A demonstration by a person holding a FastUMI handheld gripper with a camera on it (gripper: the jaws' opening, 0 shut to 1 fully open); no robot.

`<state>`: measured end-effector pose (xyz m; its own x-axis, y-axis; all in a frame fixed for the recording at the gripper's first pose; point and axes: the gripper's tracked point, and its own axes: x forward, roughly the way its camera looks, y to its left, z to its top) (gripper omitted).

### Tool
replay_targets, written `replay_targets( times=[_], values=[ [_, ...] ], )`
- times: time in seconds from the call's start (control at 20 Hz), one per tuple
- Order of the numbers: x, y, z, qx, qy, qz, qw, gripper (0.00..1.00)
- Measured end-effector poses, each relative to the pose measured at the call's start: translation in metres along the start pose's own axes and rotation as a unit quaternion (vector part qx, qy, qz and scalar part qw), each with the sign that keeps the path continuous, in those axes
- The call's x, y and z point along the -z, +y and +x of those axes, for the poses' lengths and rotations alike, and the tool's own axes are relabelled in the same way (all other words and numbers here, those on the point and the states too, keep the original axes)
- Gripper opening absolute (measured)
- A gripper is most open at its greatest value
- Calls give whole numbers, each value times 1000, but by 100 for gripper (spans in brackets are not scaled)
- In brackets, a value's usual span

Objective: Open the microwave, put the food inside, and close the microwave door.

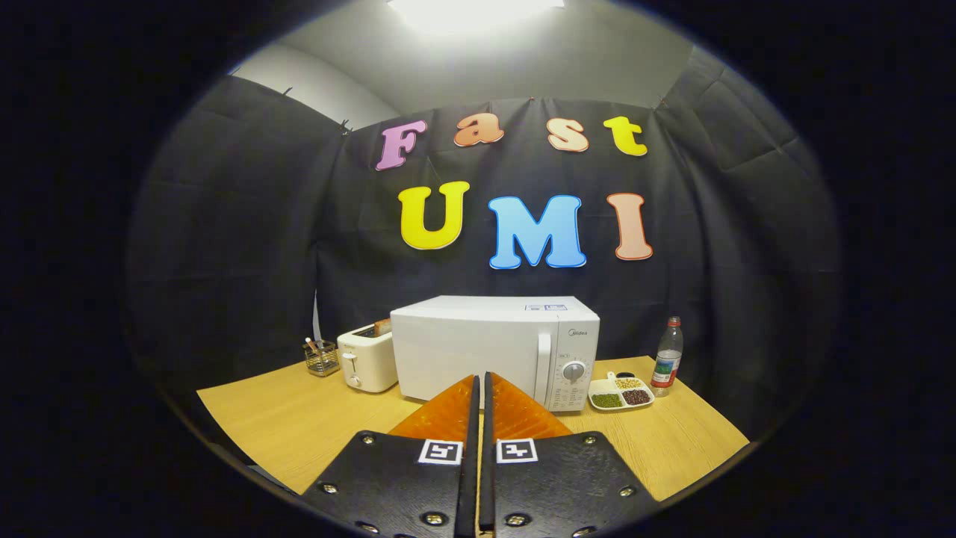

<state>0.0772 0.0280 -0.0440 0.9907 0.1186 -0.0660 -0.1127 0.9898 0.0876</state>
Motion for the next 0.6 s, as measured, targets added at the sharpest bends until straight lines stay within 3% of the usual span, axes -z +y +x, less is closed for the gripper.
replay_targets(
  times=[0.4,0.6],
  values=[
    [-51,-8,-88,3,-32,1,999,2],
    [-41,-11,-107,34,-22,-60,997,2]
  ],
)
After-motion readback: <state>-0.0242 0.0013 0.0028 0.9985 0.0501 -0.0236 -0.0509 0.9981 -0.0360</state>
